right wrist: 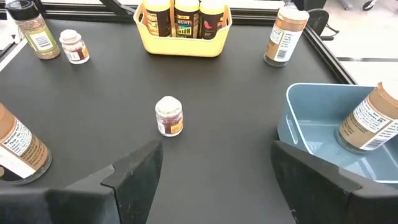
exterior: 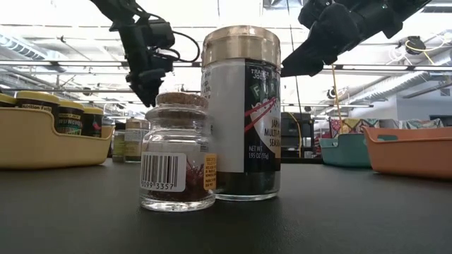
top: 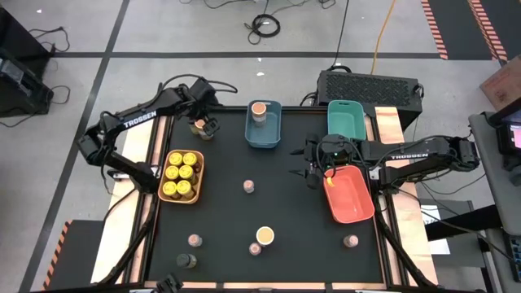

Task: Sort spices by type
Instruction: Put the large brown seasoning bottle into the blue bin

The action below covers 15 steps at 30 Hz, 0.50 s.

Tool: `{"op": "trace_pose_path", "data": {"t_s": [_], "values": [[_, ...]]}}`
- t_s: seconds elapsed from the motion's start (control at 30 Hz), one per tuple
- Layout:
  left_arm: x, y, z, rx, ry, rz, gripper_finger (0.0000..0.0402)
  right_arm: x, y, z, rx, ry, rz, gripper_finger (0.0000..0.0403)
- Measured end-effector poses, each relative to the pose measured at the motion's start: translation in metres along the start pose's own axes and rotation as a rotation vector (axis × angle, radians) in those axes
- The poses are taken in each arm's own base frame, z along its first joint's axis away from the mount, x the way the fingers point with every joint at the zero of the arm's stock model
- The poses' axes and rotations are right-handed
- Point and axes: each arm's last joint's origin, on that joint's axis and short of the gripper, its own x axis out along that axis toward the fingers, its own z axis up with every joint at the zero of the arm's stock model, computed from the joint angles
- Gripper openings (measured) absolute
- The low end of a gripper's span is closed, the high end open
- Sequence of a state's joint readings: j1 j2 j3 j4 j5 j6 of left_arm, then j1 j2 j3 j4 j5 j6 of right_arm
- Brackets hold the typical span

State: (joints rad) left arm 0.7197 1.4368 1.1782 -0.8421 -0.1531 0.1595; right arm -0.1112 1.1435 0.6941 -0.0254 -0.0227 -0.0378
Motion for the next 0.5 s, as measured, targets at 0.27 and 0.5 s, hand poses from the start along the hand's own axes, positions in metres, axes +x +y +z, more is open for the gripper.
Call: {"op": "trace_pose_path", "data": {"t_s": [0.27, 0.5], "values": [[-0.0003, -0.0008, -0.0061, 0.263, 0.062, -0.012, 0.0343, 0.0000, 0.0000, 0.0000, 0.000, 0.000, 0.000, 0.0293], [0.0018, -0.0017, -0.0053, 0.391, 0.054, -0.043, 0.0343, 0.0000, 0.0000, 0.0000, 0.000, 0.000, 0.000, 0.0293]]}}
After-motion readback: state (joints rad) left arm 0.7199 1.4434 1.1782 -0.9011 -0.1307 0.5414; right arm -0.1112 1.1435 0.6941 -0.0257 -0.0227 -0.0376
